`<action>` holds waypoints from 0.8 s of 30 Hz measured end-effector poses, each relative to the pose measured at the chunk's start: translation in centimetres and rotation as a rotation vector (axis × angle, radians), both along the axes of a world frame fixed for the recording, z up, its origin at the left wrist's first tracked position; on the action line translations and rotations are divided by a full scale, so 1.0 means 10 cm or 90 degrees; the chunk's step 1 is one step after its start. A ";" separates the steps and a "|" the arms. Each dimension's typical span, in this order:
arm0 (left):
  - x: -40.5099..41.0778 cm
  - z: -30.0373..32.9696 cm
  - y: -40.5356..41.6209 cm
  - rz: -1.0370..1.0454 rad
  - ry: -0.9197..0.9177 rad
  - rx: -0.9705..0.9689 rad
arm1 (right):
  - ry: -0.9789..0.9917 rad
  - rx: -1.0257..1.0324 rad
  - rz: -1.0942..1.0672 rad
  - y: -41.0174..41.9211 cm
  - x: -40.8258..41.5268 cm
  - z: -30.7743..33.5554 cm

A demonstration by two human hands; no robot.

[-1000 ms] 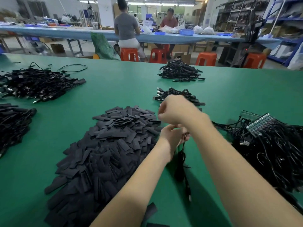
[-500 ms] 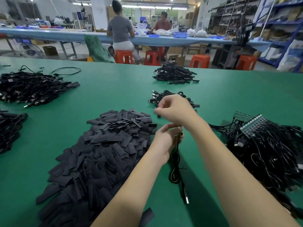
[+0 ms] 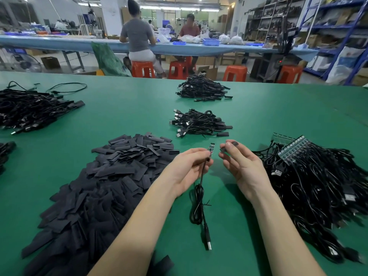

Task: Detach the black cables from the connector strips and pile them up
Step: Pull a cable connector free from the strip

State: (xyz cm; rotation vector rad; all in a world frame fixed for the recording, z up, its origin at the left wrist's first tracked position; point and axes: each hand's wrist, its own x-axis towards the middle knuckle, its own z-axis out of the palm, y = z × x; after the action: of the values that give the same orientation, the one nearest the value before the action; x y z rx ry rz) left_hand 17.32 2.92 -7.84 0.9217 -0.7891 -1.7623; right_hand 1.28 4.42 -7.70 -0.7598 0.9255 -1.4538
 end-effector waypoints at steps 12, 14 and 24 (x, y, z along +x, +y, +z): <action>0.02 0.06 0.08 -0.101 0.017 -0.002 | 0.016 -0.046 -0.018 0.03 0.02 0.04; 0.05 0.07 0.09 -0.118 0.002 -0.011 | 0.016 -0.041 -0.005 0.04 0.00 0.04; 0.25 0.12 0.08 -0.214 -0.050 -0.070 | 0.041 -0.018 0.196 0.07 -0.03 0.09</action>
State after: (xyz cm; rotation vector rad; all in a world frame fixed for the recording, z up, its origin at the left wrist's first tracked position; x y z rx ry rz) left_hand 19.82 3.71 -6.60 0.8233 -1.1338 -1.9556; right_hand 0.93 5.16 -6.82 -0.9303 0.7977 -1.1800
